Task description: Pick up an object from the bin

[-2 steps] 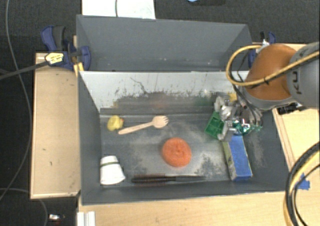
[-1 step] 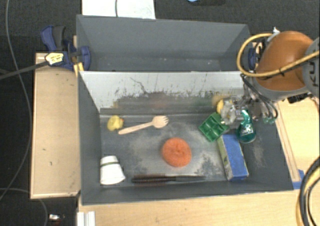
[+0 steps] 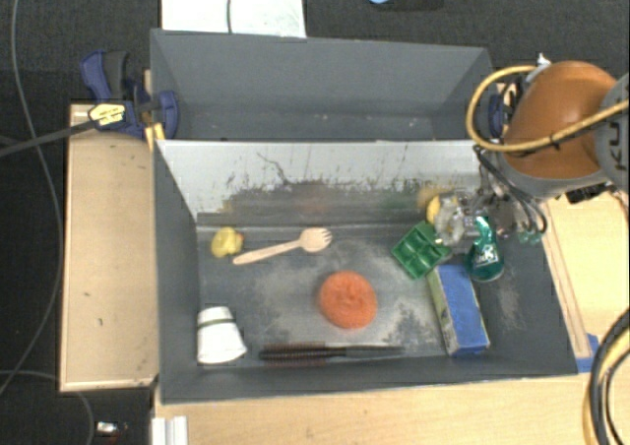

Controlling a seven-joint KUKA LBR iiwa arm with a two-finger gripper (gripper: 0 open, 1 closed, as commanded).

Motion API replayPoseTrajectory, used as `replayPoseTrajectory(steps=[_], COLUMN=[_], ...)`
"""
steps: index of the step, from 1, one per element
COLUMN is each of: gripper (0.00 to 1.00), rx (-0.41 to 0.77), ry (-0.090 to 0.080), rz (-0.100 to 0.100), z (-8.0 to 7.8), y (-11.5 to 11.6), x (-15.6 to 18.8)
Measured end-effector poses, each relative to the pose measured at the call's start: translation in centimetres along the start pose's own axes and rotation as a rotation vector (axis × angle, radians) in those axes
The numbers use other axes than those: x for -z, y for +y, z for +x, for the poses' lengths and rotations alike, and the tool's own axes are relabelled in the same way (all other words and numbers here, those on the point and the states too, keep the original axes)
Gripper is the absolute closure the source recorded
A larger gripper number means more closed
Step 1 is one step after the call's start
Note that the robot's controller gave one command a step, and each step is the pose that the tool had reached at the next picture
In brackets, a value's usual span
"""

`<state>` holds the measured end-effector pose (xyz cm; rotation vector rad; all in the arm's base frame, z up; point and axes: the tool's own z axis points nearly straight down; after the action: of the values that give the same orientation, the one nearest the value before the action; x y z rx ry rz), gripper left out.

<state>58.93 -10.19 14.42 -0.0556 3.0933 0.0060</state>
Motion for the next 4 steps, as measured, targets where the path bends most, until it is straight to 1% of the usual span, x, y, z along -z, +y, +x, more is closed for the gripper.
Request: replayPoseTrajectory(steps=[1, 2, 3, 4], gripper=[1.0, 1.0, 1.0, 0.0], rx=[0.19, 0.149, -0.074, -0.304], ry=[-0.009, -0.006, -0.007, -0.011], rz=[-0.006, -0.001, -0.006, -0.004], z=[0.7, 0.7, 0.6, 1.5], y=[-0.4, -1.2, -0.8, 2.3], x=[-1.2, -1.9, -4.8, -6.7])
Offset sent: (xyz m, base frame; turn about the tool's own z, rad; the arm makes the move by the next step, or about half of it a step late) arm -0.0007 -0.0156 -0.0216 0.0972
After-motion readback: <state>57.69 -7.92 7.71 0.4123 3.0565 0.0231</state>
